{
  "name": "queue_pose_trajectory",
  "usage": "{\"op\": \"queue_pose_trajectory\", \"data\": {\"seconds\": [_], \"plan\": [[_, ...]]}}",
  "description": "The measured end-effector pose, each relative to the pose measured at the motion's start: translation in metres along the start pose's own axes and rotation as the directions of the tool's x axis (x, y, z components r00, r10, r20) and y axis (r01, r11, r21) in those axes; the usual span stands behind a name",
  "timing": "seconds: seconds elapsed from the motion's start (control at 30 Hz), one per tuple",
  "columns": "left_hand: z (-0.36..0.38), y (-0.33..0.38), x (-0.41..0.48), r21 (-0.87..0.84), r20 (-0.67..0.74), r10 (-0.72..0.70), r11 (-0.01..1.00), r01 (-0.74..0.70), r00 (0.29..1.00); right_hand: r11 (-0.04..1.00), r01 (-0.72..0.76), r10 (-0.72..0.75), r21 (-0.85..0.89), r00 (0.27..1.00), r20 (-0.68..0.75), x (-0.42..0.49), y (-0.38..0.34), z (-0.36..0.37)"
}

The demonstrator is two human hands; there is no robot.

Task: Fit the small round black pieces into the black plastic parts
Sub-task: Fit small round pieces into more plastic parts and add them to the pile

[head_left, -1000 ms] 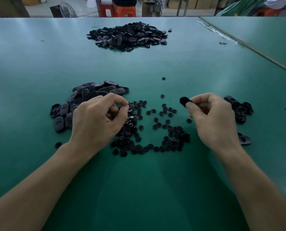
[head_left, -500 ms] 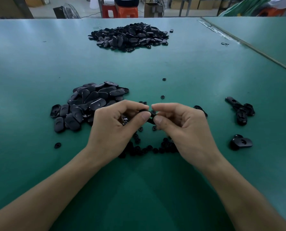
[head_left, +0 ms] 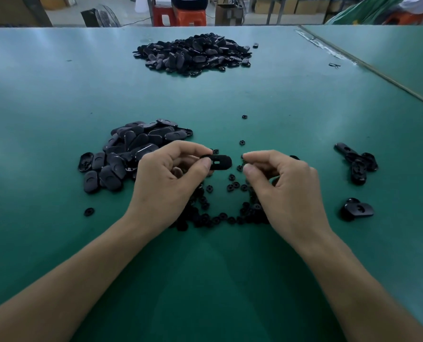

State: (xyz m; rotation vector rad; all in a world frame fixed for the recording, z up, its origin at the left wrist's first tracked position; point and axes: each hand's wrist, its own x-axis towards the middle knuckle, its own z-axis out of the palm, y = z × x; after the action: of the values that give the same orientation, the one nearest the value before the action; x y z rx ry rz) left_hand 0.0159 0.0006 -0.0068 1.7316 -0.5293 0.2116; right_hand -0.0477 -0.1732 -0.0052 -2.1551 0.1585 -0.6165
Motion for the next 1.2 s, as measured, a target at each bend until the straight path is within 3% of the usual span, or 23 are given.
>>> {"op": "queue_pose_trajectory", "data": {"seconds": [0.07, 0.17, 0.27, 0.5, 0.67, 0.87, 1.07, 1.2], "plan": [[0.0, -0.003, 0.001, 0.01, -0.03, -0.014, 1.0, 0.014, 0.999, 0.976, 0.046, -0.037, -0.21, 0.998, 0.05, 0.0, 0.003, 0.0], [0.0, -0.005, 0.002, 0.01, -0.05, -0.015, 1.0, 0.015, 0.999, 0.931, 0.096, -0.038, -0.352, 0.985, 0.17, -0.001, 0.003, 0.001], [-0.001, -0.005, 0.002, 0.01, -0.055, -0.007, 1.0, 0.008, 0.998, 0.924, 0.109, -0.017, -0.365, 0.969, 0.245, -0.001, 0.0, 0.003], [-0.001, -0.003, 0.0, -0.015, -0.056, -0.005, 1.0, 0.004, 0.998, 0.918, 0.103, -0.02, -0.382, 0.976, 0.216, -0.001, -0.001, 0.007], [0.0, -0.001, -0.001, 0.003, -0.031, 0.005, 1.0, -0.005, 1.0, 0.971, 0.096, -0.082, -0.217, 0.994, 0.071, -0.001, -0.005, 0.007], [0.002, 0.001, -0.004, 0.068, 0.004, 0.018, 0.998, -0.018, 1.0, 1.0, 0.023, -0.023, 0.005, 1.0, -0.013, -0.004, -0.011, 0.007], [0.003, 0.002, -0.005, 0.077, 0.034, 0.035, 0.996, -0.037, 0.999, 0.997, 0.029, -0.032, 0.069, 0.998, 0.049, -0.007, -0.013, 0.01], [0.003, 0.001, -0.004, 0.098, 0.044, 0.053, 0.994, -0.057, 0.998, 0.995, 0.097, -0.094, -0.017, 0.989, 0.112, -0.008, -0.013, 0.012]]}}
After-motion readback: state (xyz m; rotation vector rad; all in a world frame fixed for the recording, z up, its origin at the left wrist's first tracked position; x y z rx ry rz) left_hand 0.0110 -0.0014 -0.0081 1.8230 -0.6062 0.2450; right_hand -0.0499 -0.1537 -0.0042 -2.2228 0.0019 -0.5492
